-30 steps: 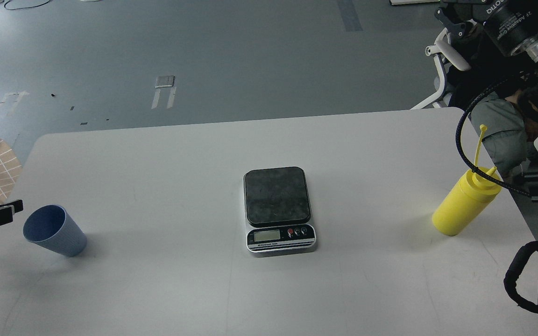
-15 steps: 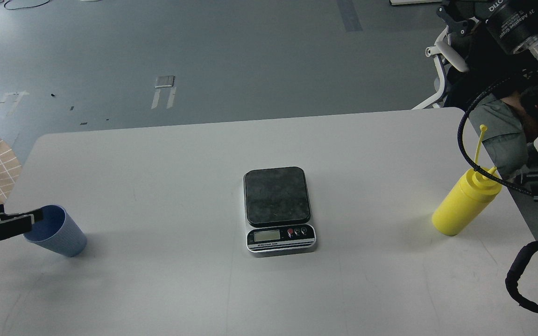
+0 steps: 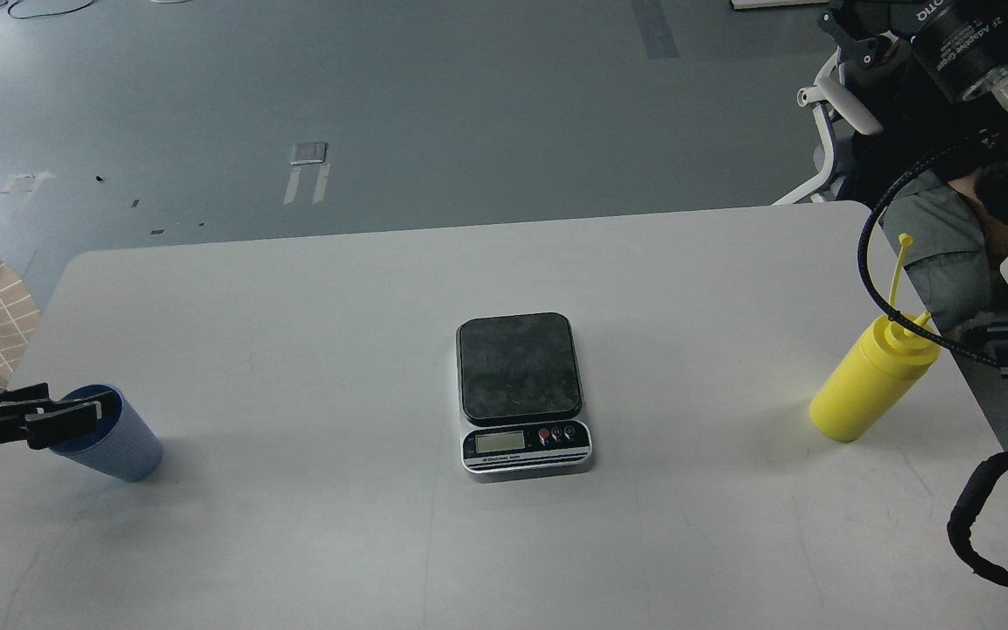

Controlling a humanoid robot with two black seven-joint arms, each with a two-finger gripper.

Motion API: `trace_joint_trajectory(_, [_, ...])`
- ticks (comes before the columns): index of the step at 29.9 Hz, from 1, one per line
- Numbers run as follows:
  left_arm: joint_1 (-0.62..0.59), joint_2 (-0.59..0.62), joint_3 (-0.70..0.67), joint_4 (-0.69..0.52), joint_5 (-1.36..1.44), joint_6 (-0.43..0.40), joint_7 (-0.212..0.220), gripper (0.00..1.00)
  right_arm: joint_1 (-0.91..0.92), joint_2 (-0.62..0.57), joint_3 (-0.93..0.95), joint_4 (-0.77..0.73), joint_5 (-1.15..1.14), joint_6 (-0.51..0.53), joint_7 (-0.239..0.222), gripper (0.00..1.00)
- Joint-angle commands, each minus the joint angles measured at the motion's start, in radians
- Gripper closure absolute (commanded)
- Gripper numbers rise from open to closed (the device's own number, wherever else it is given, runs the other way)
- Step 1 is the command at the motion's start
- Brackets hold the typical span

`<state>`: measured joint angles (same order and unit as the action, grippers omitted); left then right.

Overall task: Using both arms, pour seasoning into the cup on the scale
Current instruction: 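Close the left gripper around the blue cup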

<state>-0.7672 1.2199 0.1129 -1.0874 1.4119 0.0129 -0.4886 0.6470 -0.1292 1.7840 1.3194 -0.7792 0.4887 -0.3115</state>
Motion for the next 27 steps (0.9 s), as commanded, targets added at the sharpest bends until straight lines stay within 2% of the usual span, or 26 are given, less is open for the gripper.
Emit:
trace_joint_trajectory(1, [0.017, -0.010, 0.011, 0.043, 0.001, -0.004, 0.000, 0.20, -0.003, -0.009, 0.000, -0.002, 0.000, 0.000, 0.000, 0.00])
trace_joint_trajectory(4, [0.031, -0.020, 0.013, 0.078, 0.001, -0.004, 0.000, 0.27, -0.003, -0.013, 0.000, -0.002, 0.000, 0.000, 0.000, 0.00])
trace_joint_trajectory(6, [0.031, -0.029, 0.013, 0.090, 0.001, -0.002, 0.000, 0.35, -0.003, -0.013, 0.000, -0.003, 0.000, 0.000, 0.000, 0.00])
trace_joint_trajectory(10, [0.031, -0.029, 0.010, 0.093, -0.001, -0.002, 0.000, 0.46, -0.004, -0.013, 0.000, -0.003, 0.000, 0.000, 0.000, 0.00])
trace_joint_trajectory(11, [0.029, -0.029, 0.008, 0.093, -0.001, -0.001, 0.000, 0.52, -0.006, -0.012, -0.001, -0.003, 0.000, 0.000, 0.000, 0.00])
trace_joint_trajectory(14, [0.029, -0.029, 0.007, 0.093, -0.001, -0.001, 0.000, 0.59, -0.013, -0.010, -0.001, -0.003, 0.000, 0.000, 0.000, 0.00])
trace_joint_trajectory(20, [0.031, -0.022, 0.008, 0.092, 0.009, -0.001, 0.000, 0.80, -0.026, -0.010, -0.006, 0.000, 0.002, 0.000, 0.000, 0.00])
trace_joint_trajectory(22, [0.028, -0.025, 0.008, 0.089, 0.009, -0.002, 0.000, 0.86, -0.029, -0.010, -0.006, 0.001, 0.003, 0.000, 0.000, 0.00])
trace_joint_trajectory(27, [0.020, -0.023, 0.007, 0.061, 0.010, -0.007, 0.000, 0.89, -0.030, -0.010, -0.006, 0.001, 0.003, 0.000, 0.000, 0.00])
